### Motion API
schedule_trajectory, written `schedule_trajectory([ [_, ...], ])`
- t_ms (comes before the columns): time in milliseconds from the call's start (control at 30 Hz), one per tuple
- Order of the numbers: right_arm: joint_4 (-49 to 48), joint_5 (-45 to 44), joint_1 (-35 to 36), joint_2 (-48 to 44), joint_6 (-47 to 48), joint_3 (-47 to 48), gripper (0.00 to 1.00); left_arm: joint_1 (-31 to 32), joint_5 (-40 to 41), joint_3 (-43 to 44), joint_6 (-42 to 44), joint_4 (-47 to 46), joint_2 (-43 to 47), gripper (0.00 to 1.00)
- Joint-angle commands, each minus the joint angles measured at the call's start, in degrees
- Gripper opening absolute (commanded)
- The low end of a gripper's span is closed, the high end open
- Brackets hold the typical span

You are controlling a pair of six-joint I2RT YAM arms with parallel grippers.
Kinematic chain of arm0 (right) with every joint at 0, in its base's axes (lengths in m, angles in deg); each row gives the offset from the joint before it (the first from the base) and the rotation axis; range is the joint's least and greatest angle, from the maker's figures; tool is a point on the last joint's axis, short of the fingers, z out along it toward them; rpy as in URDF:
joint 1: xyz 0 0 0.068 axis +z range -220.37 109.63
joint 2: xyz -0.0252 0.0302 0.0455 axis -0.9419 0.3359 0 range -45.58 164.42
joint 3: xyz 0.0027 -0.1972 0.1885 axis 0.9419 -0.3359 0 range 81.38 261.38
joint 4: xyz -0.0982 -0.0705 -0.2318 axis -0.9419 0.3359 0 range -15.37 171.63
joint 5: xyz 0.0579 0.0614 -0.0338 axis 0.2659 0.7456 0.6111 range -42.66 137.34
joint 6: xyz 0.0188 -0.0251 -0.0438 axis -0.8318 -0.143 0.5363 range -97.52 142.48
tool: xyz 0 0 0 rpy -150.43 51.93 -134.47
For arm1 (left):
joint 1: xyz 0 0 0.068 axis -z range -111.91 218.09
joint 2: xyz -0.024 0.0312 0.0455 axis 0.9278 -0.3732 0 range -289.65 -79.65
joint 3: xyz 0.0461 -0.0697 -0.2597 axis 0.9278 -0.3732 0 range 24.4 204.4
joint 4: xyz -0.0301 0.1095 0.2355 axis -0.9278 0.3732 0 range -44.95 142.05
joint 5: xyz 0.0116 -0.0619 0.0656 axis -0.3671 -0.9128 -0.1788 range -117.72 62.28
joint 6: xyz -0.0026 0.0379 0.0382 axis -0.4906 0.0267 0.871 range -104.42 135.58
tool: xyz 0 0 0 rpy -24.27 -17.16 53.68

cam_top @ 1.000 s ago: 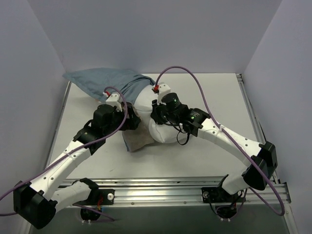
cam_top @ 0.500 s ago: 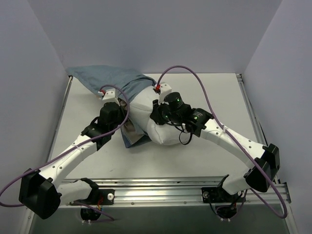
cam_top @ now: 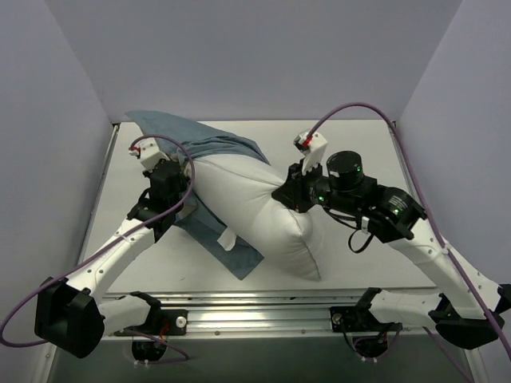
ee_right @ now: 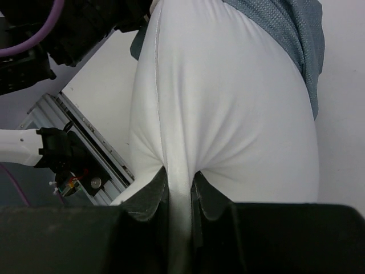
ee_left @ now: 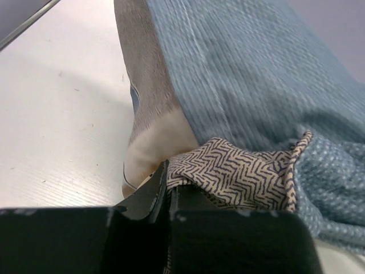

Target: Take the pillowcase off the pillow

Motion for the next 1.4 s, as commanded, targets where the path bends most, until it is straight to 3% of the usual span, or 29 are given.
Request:
schedule_trajectory([
  [0,-0.9,0.4,-1.0,-7.9,1.6,6.6,0.00,-4.1,9.1,1.7,-0.6,-2.6,-3.7,0.02],
  [133,-0.4,-0.4,-1.0,-9.7,1.0,5.0,0.00,-4.8,4.8,3.5,-2.2,-3.1,-7.3,0.02],
  [267,-0.8,-0.3,-1.0,-8.9,1.0,3.3,0.00,-4.7,-4.6,5.8,-2.9,-1.9,-8.8,0.04],
  [400,-4.4,6.6,-1.0,-5.2,0.0,-0.4,0.00,-4.6,-13.5,4.3,-8.2,0.4,-4.0,0.12],
  [467,-5.8,9.9,-1.0,-3.2,-0.3,-3.1,0.00,-4.1,-15.9,1.2,-10.8,3.8,-1.0,0.25],
  [500,-6.5,14.4,-0.9,-1.4,-0.6,-4.1,0.10,-4.0,-17.8,-0.1,-11.0,4.8,2.5,0.32],
  [533,-7.1,16.8,-0.8,-0.5,-1.1,-5.2,0.16,-3.9,-18.6,-2.1,-11.5,6.4,4.3,0.48],
  [567,-8.5,19.0,-0.8,0.2,-1.2,-6.1,0.23,-3.9,-19.4,-2.7,-11.4,10.2,6.4,0.54],
  [600,-8.9,22.8,-0.8,1.2,-1.2,-8.0,0.42,-3.9,-20.0,-2.9,-10.4,12.2,10.3,0.59],
  [700,-9.2,24.7,-0.5,1.3,-0.6,-9.9,0.69,-4.0,-23.6,-0.5,-5.6,20.7,15.8,0.73],
  [800,-8.8,24.4,-0.8,0.1,0.2,-10.5,0.80,-4.0,-28.3,5.5,0.6,27.6,16.5,0.82],
  [967,-8.2,11.1,-4.6,-1.4,-2.7,-12.2,0.89,-3.8,-43.4,14.1,10.2,30.2,8.0,0.91],
  [1067,-10.2,12.7,-9.1,-2.2,-4.6,-15.9,0.91,-2.8,-50.5,19.4,15.6,29.9,2.6,0.95],
  [1200,-13.1,17.6,-16.3,-2.9,-7.4,-21.2,0.93,4.3,-49.3,27.7,27.6,30.7,-7.8,0.96],
  [1267,-15.7,19.4,-17.1,-2.9,-8.6,-23.5,0.94,9.2,-47.5,32.7,35.8,32.1,-11.5,0.97],
  [1367,-20.6,22.3,-17.5,-2.3,-11.4,-28.0,0.95,10.7,-48.6,39.0,39.6,33.3,-18.8,0.97],
])
